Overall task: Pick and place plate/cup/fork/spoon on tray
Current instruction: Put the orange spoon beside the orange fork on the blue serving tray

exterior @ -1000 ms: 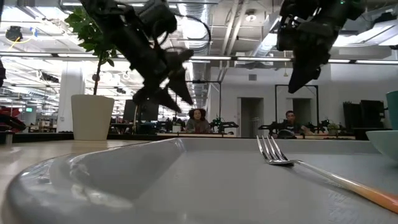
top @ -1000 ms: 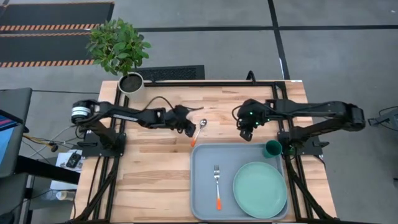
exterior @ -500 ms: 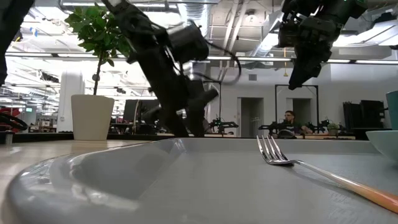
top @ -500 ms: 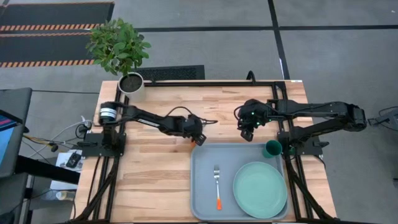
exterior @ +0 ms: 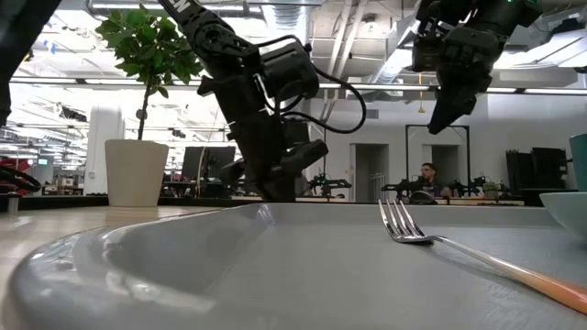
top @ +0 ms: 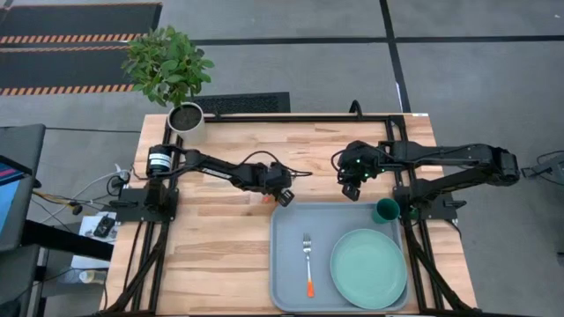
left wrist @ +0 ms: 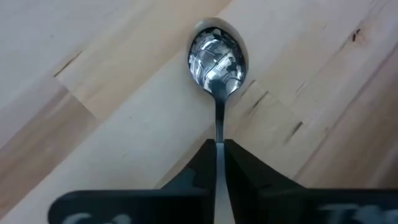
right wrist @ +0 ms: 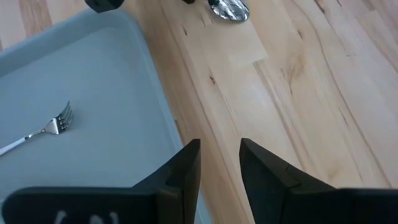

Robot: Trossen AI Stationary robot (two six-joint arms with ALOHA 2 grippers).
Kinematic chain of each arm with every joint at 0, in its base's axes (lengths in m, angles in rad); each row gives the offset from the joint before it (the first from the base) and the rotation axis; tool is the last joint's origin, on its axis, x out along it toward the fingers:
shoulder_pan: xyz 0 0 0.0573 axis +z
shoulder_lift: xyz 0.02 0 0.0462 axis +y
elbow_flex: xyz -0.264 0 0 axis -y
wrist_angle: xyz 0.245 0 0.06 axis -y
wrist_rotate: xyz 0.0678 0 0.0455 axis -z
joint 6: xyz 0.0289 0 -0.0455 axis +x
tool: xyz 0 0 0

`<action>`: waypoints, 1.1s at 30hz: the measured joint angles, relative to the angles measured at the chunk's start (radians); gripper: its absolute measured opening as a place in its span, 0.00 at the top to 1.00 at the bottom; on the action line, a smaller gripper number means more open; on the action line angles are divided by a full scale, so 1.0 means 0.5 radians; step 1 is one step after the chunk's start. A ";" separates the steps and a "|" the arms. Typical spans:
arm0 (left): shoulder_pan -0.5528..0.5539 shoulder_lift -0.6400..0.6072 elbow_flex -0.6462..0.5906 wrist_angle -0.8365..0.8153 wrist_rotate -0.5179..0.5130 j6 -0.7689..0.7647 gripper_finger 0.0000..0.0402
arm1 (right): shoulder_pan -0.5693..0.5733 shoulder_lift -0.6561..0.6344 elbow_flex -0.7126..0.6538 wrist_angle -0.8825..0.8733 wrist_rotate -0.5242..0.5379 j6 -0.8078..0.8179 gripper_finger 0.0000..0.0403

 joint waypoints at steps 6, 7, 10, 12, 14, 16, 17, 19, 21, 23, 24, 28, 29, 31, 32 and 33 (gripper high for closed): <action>0.056 -0.016 0.121 -0.155 0.168 0.074 0.99 | 0.000 0.000 0.000 0.017 0.000 -0.003 0.67; 0.064 -0.021 0.148 -0.181 0.215 0.096 0.99 | 0.000 0.000 0.000 0.027 0.000 -0.017 0.67; 0.101 -0.086 0.237 -0.230 0.336 0.135 1.00 | 0.000 0.000 0.000 0.058 0.000 -0.053 0.67; 0.135 -0.154 0.255 -0.217 0.426 0.136 1.00 | -0.008 0.000 0.000 0.075 0.000 -0.055 0.67; 0.171 -0.202 0.253 -0.250 0.471 0.118 1.00 | -0.019 0.000 0.000 0.078 0.000 -0.057 0.67; 0.208 -0.263 0.248 -0.311 0.568 0.109 1.00 | -0.017 0.000 0.000 0.086 0.000 -0.057 0.67; 0.229 -0.305 0.249 -0.304 0.637 0.110 1.00 | -0.017 0.000 0.000 0.089 0.000 -0.060 0.67; 0.274 -0.383 0.252 -0.357 0.810 0.109 1.00 | -0.014 -0.020 0.000 0.090 -0.002 -0.084 0.67; 0.339 -0.455 0.238 -0.359 1.052 0.099 1.00 | -0.014 -0.058 0.000 0.100 -0.007 -0.107 0.67; 0.412 -0.541 0.183 -0.234 1.323 0.024 1.00 | -0.014 -0.105 0.000 0.108 -0.009 -0.147 0.67; 0.447 -0.588 0.143 -0.138 1.462 -0.031 1.00 | -0.014 -0.134 0.000 0.123 -0.008 -0.163 0.67; 0.557 -0.763 -0.094 0.473 1.915 -0.360 1.00 | -0.014 -0.257 0.000 0.261 -0.009 -0.221 0.67; 0.576 -0.804 -0.174 0.674 1.975 -0.482 1.00 | -0.013 -0.287 0.000 0.334 -0.009 -0.251 0.67; 0.600 -0.877 -0.339 1.119 2.041 -0.757 1.00 | -0.012 -0.349 0.000 0.513 -0.009 -0.322 0.67; 0.609 -0.903 -0.426 1.372 2.052 -0.901 1.00 | -0.012 -0.380 0.000 0.609 -0.010 -0.369 0.67; 0.611 -0.912 -0.501 1.640 2.048 -1.059 1.00 | -0.012 -0.407 0.000 0.722 -0.010 -0.416 0.67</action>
